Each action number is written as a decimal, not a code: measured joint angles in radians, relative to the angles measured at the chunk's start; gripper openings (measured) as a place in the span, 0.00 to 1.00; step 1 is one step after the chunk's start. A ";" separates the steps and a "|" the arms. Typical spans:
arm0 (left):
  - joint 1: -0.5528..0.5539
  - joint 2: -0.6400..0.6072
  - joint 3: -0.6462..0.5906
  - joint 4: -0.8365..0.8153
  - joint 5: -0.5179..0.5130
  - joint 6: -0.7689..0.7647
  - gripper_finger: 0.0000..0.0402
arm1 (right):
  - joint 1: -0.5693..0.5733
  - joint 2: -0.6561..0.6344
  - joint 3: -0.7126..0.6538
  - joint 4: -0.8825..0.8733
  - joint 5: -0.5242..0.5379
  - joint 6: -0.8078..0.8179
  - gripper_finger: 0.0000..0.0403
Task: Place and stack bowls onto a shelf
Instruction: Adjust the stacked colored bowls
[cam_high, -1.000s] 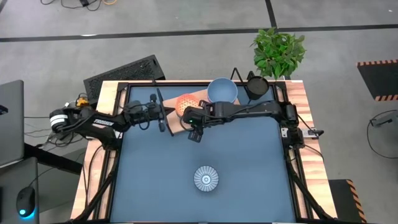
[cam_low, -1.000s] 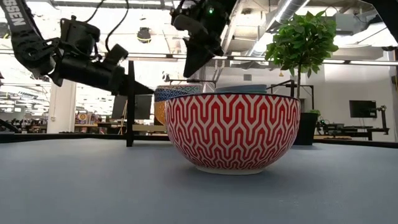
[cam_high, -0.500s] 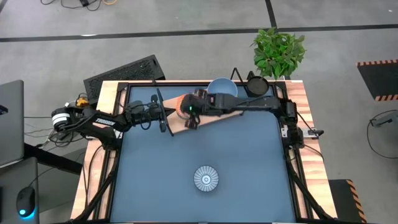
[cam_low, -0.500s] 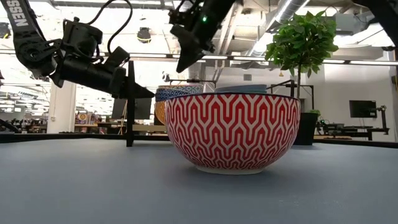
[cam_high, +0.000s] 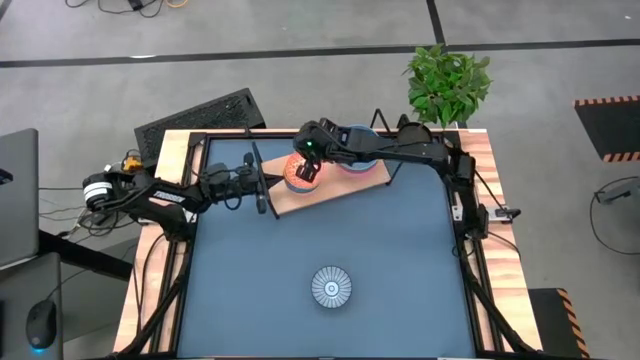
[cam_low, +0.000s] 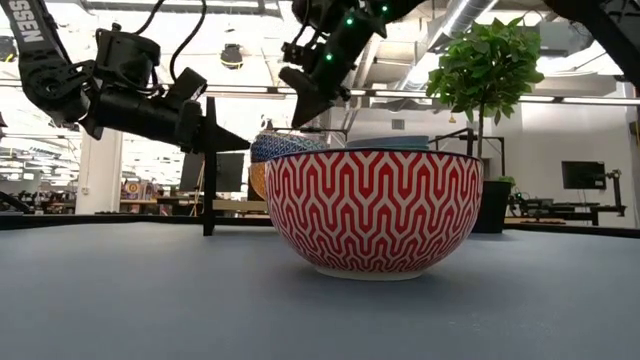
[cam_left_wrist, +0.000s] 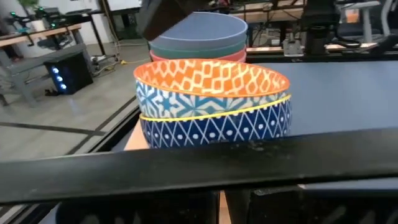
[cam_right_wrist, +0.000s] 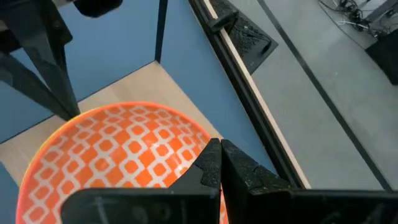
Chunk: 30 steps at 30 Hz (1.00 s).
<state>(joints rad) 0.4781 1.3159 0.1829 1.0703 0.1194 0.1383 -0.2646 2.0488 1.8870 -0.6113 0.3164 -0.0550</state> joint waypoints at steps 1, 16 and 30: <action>0.000 0.000 0.000 0.001 -0.007 0.000 0.00 | 0.000 0.000 0.000 -0.003 0.000 -0.001 0.06; 0.000 -0.001 -0.043 0.145 -0.027 -0.016 0.00 | -0.019 0.001 -0.011 0.032 -0.004 0.002 0.06; 0.000 0.001 -0.040 0.107 0.003 0.003 0.00 | -0.018 0.068 -0.013 0.096 -0.052 0.005 0.06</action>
<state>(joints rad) 0.4778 1.3170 0.1425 1.1774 0.1226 0.1417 -0.2829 2.1170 1.8743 -0.5157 0.2649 -0.0495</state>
